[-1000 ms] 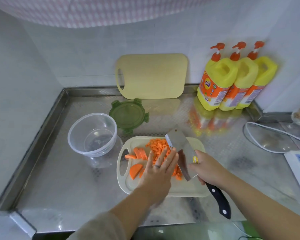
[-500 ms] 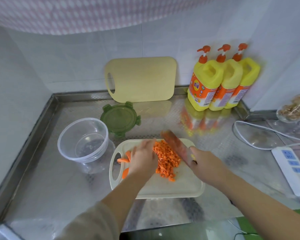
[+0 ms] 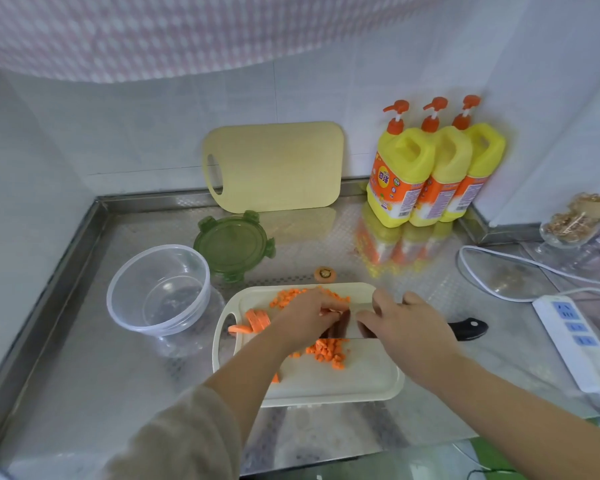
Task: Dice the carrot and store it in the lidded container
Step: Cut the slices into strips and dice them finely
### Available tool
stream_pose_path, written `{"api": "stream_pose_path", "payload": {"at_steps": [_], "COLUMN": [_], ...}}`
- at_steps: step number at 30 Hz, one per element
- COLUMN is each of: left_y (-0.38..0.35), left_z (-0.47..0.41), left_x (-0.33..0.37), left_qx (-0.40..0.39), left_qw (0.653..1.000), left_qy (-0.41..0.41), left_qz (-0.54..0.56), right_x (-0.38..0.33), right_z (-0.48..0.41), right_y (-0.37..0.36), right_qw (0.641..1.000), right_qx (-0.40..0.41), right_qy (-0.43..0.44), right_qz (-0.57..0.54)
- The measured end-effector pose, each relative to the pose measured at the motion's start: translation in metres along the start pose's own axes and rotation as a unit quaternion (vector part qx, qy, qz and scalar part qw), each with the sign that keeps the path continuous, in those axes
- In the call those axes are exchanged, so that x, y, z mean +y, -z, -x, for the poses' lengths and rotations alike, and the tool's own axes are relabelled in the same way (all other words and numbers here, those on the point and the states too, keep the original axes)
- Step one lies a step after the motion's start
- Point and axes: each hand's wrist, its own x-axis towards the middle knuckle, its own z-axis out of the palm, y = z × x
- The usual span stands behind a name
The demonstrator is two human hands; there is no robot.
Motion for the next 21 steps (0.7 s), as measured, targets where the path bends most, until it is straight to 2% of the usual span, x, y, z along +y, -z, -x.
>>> {"api": "stream_pose_path", "payload": {"at_steps": [3, 7, 9, 13, 18, 21], "left_y": [-0.006, -0.006, -0.005, -0.008, -0.001, 0.008], "left_z": [-0.005, -0.009, -0.011, -0.01, -0.011, -0.003], "left_x": [-0.012, -0.022, -0.024, -0.02, -0.025, -0.023], "left_qx": [0.014, 0.076, 0.085, 0.056, 0.133, 0.144], "left_qw": [0.999, 0.98, 0.974, 0.958, 0.954, 0.965], "left_qy": [0.048, 0.131, 0.131, 0.136, 0.134, 0.1], "left_qz": [0.018, 0.129, 0.164, 0.244, 0.235, 0.194], "right_x": [0.002, 0.005, 0.004, 0.007, 0.014, 0.016], "right_z": [0.006, 0.008, 0.007, 0.008, 0.008, 0.007], "right_y": [-0.009, -0.018, -0.015, -0.02, -0.03, -0.031], "right_qw": [0.999, 0.999, 0.999, 0.998, 1.0, 1.0], "right_qx": [-0.035, -0.032, -0.033, -0.053, -0.004, 0.011], "right_qy": [0.007, 0.009, 0.023, 0.035, -0.002, -0.02], "right_qz": [0.011, 0.012, -0.01, -0.011, 0.013, 0.021]}}
